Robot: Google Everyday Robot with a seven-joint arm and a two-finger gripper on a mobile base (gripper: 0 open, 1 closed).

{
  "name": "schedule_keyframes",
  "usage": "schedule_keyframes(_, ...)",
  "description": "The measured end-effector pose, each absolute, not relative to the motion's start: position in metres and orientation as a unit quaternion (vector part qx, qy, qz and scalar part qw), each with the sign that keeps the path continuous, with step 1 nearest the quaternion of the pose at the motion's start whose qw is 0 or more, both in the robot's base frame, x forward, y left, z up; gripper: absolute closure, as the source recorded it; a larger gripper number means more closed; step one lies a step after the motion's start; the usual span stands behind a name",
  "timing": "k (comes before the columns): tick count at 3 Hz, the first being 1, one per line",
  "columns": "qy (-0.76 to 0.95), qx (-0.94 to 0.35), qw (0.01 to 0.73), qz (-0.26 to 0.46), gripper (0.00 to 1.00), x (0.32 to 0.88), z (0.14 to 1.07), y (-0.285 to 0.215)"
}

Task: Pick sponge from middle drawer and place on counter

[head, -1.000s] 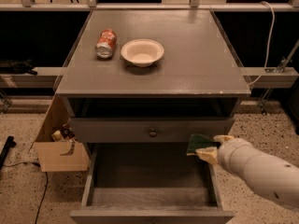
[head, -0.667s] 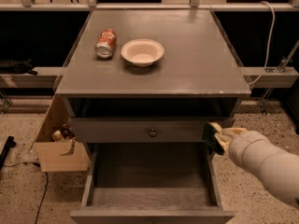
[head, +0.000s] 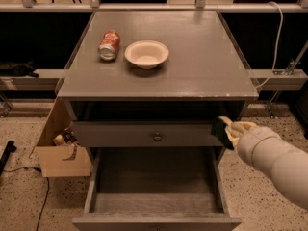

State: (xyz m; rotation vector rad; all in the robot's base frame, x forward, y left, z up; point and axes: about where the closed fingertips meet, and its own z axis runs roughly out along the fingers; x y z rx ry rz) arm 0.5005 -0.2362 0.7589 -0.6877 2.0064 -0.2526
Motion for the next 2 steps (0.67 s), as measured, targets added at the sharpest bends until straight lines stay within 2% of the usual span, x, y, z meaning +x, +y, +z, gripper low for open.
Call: schedule_keyframes(2,0.760,-0.285,0.553,-0.184,1.00,0.495,0.888,-0.281)
